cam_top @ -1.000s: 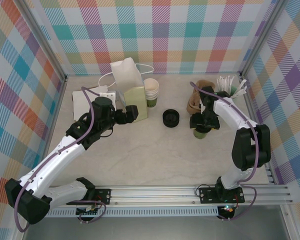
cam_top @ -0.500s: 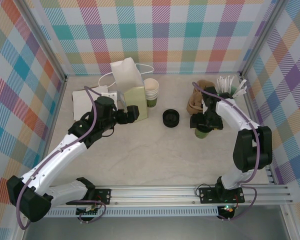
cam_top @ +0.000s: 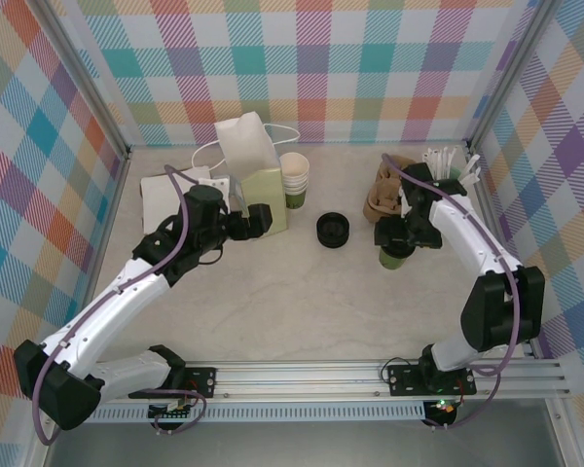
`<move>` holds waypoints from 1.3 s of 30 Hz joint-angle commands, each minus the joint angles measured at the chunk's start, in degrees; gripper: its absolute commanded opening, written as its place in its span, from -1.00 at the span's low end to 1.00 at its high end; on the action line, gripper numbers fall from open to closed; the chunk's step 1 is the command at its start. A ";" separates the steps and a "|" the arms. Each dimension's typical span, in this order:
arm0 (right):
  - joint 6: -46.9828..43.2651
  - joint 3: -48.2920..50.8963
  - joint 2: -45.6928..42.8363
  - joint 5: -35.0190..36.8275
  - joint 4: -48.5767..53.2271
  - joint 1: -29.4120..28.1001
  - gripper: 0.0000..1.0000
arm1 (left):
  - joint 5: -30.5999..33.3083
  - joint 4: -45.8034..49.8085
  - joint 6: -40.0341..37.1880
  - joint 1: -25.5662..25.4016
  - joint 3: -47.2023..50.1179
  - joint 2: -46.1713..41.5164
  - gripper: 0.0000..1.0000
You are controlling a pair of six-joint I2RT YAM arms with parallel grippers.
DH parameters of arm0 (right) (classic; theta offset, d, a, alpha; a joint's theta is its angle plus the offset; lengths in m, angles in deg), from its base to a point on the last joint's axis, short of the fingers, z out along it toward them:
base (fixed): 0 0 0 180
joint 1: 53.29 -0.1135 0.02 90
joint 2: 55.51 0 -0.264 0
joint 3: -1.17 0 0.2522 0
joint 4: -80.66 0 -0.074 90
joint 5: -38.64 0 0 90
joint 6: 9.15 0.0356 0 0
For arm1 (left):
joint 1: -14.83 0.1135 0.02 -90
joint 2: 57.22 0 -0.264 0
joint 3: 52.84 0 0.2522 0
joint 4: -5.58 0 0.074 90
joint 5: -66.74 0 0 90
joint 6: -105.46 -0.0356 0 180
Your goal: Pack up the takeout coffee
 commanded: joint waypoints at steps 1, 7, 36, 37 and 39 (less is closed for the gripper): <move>-1.03 -3.12 -3.86 0.90 2.46 0.44 0.99 | -0.86 2.50 0.11 1.39 -4.64 0.74 1.00; 0.56 -5.13 -8.30 -0.61 0.99 0.44 0.99 | -3.70 9.14 1.05 5.96 -13.58 3.87 1.00; 1.36 -1.45 -14.46 -1.65 -1.07 0.39 0.99 | 15.28 11.90 -2.81 14.03 -39.10 34.37 0.70; 1.44 -1.32 -14.55 -1.58 -1.11 0.43 0.99 | 15.41 11.66 -2.82 14.08 -39.16 34.88 0.65; 1.61 -1.18 -14.56 -1.80 -0.98 0.43 1.00 | 15.48 11.25 -2.90 14.03 -39.34 35.80 0.50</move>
